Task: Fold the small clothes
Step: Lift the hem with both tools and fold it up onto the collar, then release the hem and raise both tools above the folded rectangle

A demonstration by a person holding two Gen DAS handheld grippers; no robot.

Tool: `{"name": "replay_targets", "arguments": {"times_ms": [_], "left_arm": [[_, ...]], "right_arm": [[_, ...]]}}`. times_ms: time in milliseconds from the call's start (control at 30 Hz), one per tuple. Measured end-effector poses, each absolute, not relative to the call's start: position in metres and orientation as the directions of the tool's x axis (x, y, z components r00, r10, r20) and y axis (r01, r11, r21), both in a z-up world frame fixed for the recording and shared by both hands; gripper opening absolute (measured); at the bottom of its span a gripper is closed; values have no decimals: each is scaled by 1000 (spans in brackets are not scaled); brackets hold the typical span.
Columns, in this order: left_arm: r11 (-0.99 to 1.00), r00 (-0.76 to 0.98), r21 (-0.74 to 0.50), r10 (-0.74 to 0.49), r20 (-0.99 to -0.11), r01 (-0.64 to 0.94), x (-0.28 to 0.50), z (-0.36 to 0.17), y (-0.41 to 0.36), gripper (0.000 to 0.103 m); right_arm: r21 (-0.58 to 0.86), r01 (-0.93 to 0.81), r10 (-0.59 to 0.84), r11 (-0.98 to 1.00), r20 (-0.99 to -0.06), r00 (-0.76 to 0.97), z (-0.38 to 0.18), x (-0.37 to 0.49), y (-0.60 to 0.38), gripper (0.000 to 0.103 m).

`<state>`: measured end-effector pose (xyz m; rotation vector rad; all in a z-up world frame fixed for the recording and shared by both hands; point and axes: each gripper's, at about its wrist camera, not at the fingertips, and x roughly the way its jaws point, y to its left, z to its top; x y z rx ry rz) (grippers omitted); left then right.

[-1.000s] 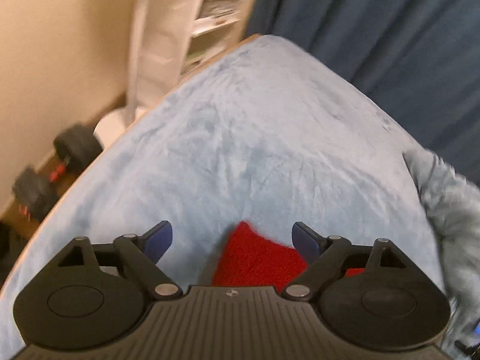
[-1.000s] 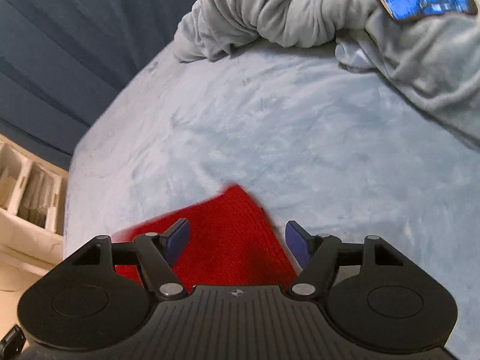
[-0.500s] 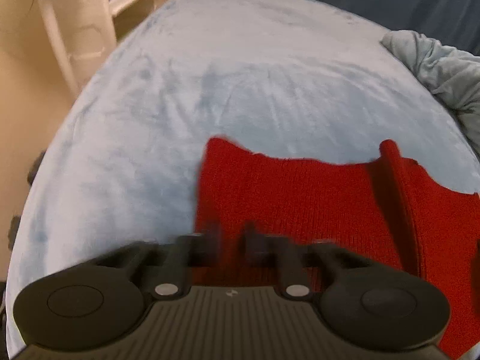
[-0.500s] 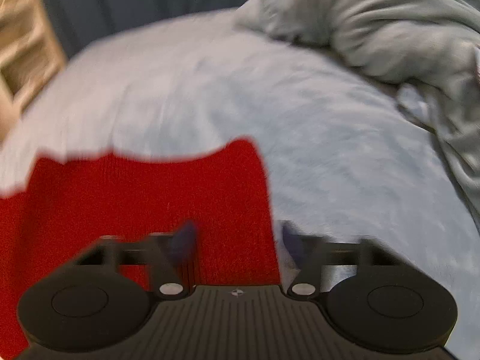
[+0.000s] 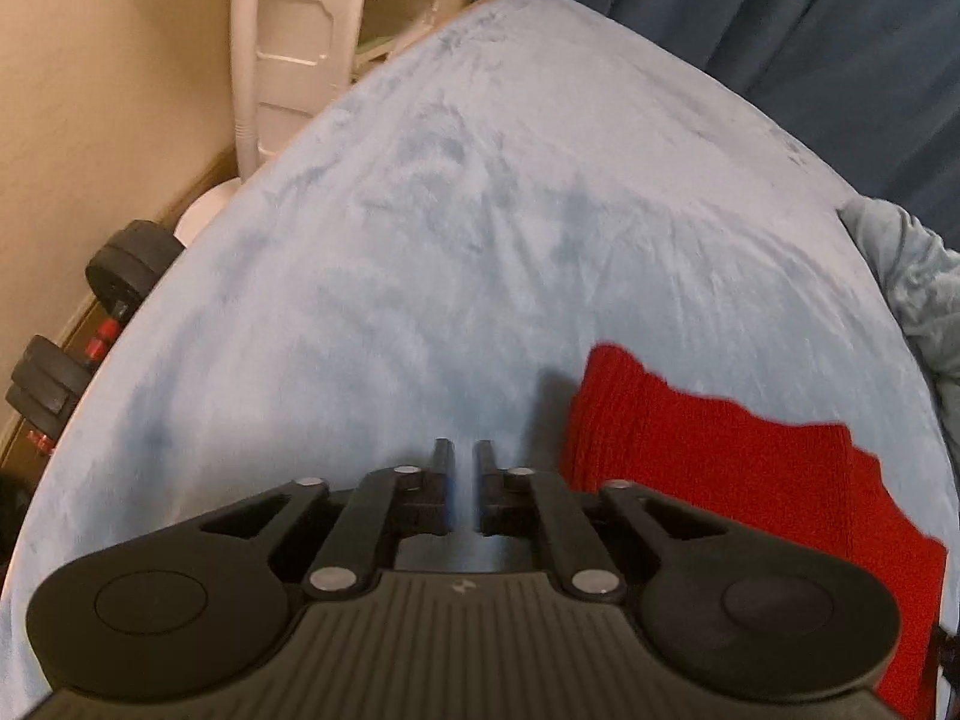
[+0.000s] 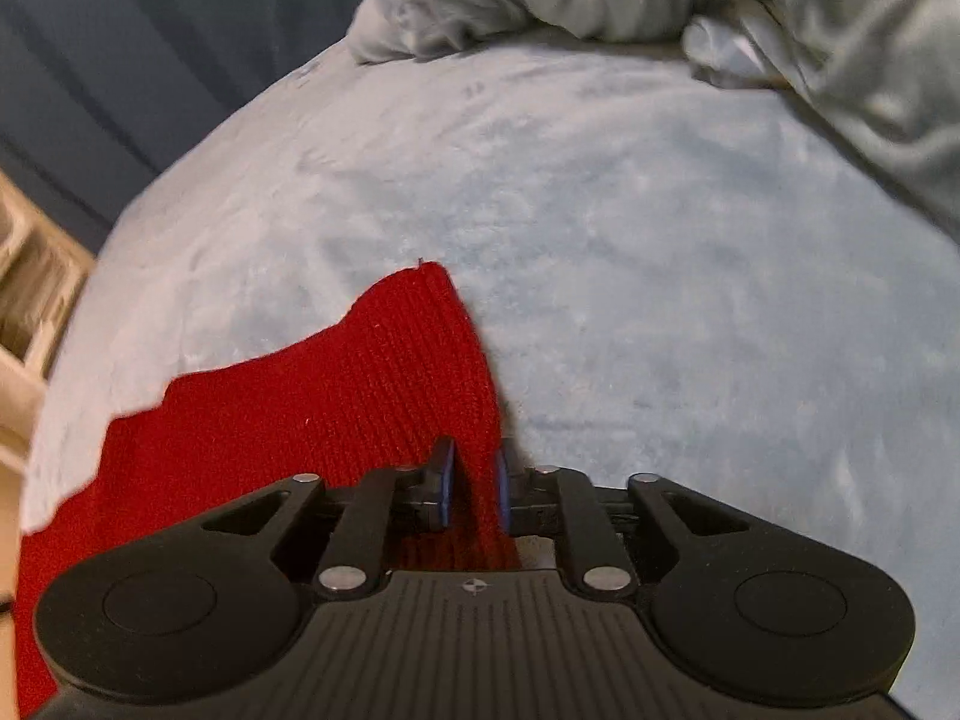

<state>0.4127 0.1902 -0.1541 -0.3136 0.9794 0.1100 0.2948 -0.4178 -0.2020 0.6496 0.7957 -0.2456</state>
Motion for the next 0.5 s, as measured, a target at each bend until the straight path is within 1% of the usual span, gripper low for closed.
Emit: {"name": "replay_targets", "arguments": {"times_ms": [33, 67, 100, 133, 167, 200, 233, 333, 400, 433, 467, 500], "left_arm": [[949, 554, -228, -73, -829, -216, 407, -154, 189, 33], [949, 556, -237, -85, -827, -207, 404, -154, 190, 54], [949, 559, -241, -91, -824, -201, 398, -153, 189, 67], [950, 561, -246, -100, -822, -191, 392, -152, 187, 70], [951, 562, -259, -122, -818, -170, 384, -150, 184, 76], [949, 558, -277, -148, -816, -153, 377, -149, 182, 87], [945, 557, -293, -166, -814, -146, 370, -149, 178, 89], [942, 558, -324, -222, -799, -89, 353, -146, 162, 90], [946, 547, -318, -232, -804, -65, 345, -150, 150, 90], [955, 544, -290, -212, -812, -60, 342, -155, 145, 90], [969, 533, -236, -162, -830, -72, 341, -162, 141, 90], [978, 515, -190, -120, -849, -85, 340, -170, 139, 93]], "right_arm": [[445, 442, 24, 779, -725, 688, -201, 292, -419, 38], [441, 447, 14, 778, -724, 690, -200, 287, -421, 54], [436, 456, -1, 776, -722, 691, -198, 281, -423, 59], [432, 464, -13, 774, -720, 693, -195, 274, -423, 60], [434, 463, -14, 773, -717, 696, -191, 265, -424, 61], [439, 461, -11, 771, -715, 699, -188, 257, -424, 63], [445, 460, -7, 768, -713, 701, -186, 247, -424, 64], [460, 444, 8, 769, -701, 713, -176, 212, -412, 65], [473, 415, 12, 777, -670, 742, -172, 188, -400, 67], [472, 395, 16, 788, -657, 753, -172, 180, -395, 69], [457, 379, 14, 805, -653, 757, -173, 173, -389, 69], [415, 381, -1, 826, -676, 737, -178, 169, -383, 69]]}}
